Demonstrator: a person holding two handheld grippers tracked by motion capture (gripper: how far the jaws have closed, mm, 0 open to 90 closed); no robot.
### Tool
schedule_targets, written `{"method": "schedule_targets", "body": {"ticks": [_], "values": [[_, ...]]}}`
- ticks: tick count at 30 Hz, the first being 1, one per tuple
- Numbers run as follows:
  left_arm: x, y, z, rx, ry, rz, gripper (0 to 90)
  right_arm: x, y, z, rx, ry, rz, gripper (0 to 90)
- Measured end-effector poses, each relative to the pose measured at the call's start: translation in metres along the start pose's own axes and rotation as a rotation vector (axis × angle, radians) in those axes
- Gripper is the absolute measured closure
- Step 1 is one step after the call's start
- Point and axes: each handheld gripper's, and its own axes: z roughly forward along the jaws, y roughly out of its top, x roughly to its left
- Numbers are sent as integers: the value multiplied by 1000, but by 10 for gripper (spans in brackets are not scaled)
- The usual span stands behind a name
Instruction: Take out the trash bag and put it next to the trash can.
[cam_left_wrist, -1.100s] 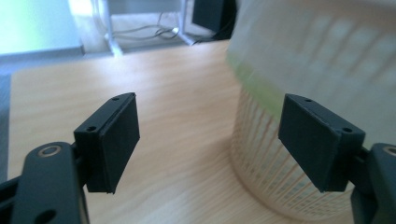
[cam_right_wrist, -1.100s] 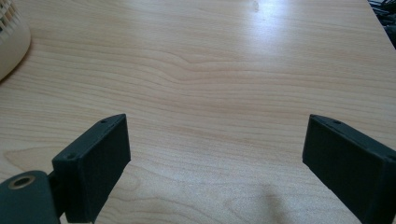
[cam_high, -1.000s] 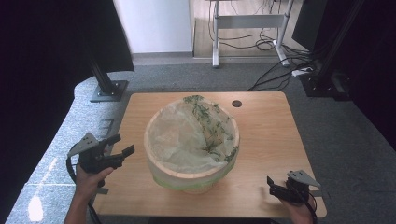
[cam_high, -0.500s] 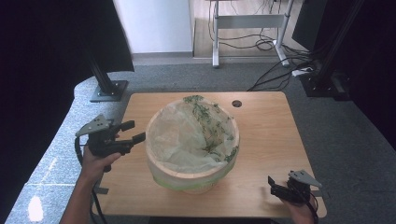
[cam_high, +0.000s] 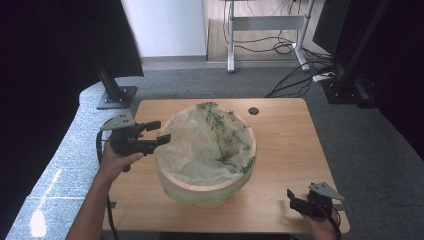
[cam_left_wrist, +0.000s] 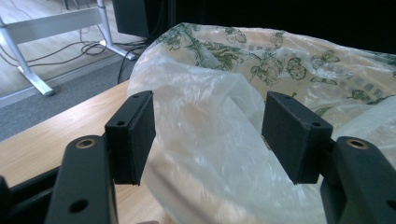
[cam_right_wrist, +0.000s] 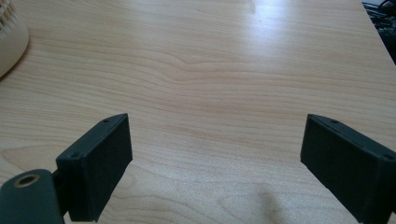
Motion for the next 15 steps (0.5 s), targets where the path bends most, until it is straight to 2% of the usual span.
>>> {"method": "schedule_targets", "body": {"ticks": [3,6,10,13,15], "values": [[4,3,10,14,-24,4,345,-1,0,0,4,-3,3,89],[7,3,16,25,-30,8,339,-1,-1,1,5,-5,3,90],[10,2,25,49,-12,26,351,-2,-1,1,5,-8,1,92],[11,4,27,40,11,23,413,-1,-1,1,6,-7,2,93],[13,6,29,56,12,21,456,0,-1,2,7,-7,-3,94]]}}
